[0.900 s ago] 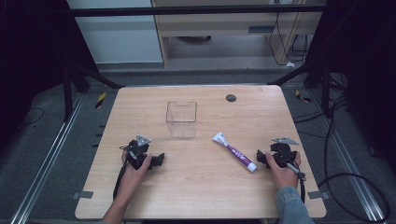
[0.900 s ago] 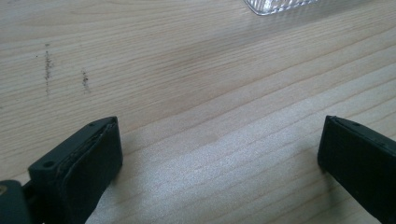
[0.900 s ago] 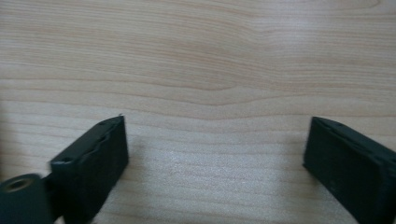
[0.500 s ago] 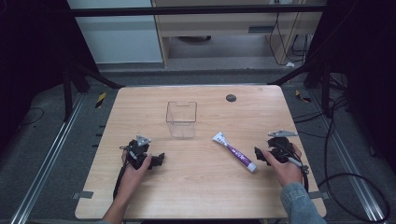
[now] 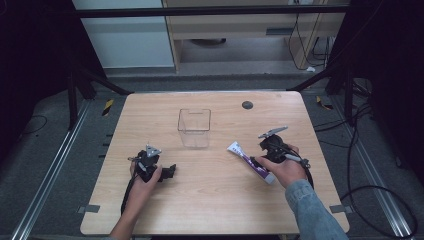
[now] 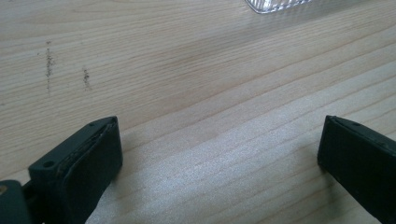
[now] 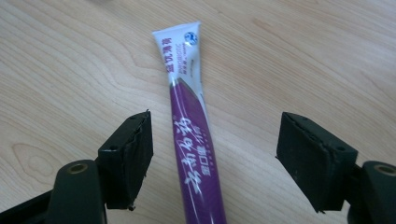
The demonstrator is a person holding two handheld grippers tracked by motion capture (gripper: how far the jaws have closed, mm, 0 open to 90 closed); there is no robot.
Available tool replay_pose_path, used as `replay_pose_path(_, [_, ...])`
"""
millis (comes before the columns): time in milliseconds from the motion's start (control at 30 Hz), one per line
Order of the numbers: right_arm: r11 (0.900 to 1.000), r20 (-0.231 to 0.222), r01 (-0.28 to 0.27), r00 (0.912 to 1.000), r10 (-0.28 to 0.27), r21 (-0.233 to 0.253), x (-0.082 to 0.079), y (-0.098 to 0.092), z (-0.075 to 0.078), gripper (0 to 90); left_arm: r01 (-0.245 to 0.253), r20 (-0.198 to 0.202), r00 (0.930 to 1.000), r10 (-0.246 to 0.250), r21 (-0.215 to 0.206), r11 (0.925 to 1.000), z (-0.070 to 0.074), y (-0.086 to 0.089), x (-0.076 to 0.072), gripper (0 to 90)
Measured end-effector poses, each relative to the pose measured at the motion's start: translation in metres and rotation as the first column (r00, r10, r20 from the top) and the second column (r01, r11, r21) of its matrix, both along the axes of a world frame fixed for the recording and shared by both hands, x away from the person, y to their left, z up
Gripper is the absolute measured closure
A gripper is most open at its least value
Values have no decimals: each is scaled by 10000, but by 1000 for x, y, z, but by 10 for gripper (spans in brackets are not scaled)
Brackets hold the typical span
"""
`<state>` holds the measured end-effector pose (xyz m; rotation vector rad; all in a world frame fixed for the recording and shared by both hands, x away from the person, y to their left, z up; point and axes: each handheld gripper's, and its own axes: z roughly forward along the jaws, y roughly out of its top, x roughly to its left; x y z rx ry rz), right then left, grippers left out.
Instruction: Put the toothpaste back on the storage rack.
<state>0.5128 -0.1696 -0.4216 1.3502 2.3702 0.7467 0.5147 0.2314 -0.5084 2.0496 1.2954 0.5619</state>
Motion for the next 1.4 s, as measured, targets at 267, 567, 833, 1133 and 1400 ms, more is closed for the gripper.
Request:
replay_pose_path(267, [9991,-240,-422,9988,420,-100,17,20,3,246,3,0,10000,-3,0,10000,0,0,0,0])
replay_pose_path(567, [9975,-625,-566,9966,540,-417,32,35,-6,249,34,-4,10000,-34,1,10000,0,0,0,0])
replay_pose_path(833, [9947,-996,-758,9927,688,-692,38,44,-14,284,48,-4,10000,-48,6,10000,0,0,0,0])
replay_pose_path(1133, [9941,-1223,-706,9907,603,-823,43,45,-21,323,54,-6,10000,-54,4,10000,0,0,0,0])
replay_pose_path(1400, [9923,-1528,-816,9860,667,-934,50,51,-32,391,72,-8,10000,-72,3,10000,0,1,1,0])
